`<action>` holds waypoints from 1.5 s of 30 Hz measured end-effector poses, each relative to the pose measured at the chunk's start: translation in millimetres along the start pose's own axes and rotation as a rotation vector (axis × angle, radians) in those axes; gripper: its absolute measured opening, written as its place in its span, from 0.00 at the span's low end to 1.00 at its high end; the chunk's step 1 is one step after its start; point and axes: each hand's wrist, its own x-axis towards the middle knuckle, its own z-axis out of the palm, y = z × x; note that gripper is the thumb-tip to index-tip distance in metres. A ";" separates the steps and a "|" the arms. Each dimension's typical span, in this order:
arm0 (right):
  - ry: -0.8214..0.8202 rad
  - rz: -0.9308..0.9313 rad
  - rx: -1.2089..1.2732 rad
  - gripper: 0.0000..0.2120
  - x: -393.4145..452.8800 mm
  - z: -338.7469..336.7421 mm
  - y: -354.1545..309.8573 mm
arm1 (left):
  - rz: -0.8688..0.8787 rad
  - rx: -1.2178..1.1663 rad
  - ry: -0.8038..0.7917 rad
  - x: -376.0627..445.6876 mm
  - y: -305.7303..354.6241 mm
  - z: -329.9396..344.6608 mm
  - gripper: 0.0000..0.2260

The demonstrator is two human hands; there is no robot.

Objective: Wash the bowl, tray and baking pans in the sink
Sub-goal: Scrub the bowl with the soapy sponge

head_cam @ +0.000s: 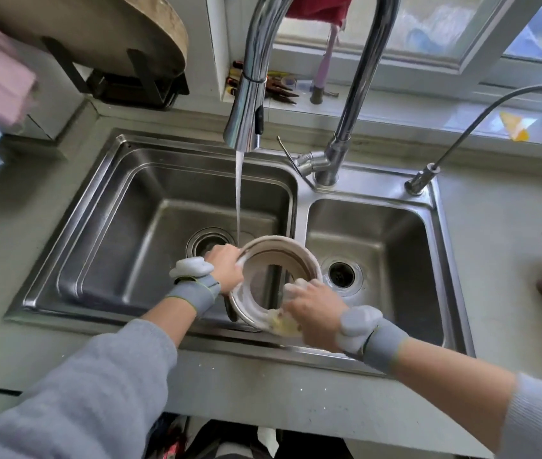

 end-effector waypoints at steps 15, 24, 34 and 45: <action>-0.098 0.007 0.052 0.13 96.2 -15.3 -37.0 | -0.226 -0.423 0.446 -9.1 -114.6 -67.1 0.12; -0.163 0.248 0.011 0.20 178.1 35.5 -13.3 | -0.429 -0.744 0.316 12.8 -156.1 -42.8 0.14; 0.293 0.559 0.366 0.14 116.1 -0.2 8.7 | -0.521 -1.208 0.004 47.6 -88.8 -12.6 0.15; 0.375 0.735 0.544 0.26 86.0 -6.4 24.0 | -0.463 -1.097 -0.418 76.9 -59.8 39.1 0.15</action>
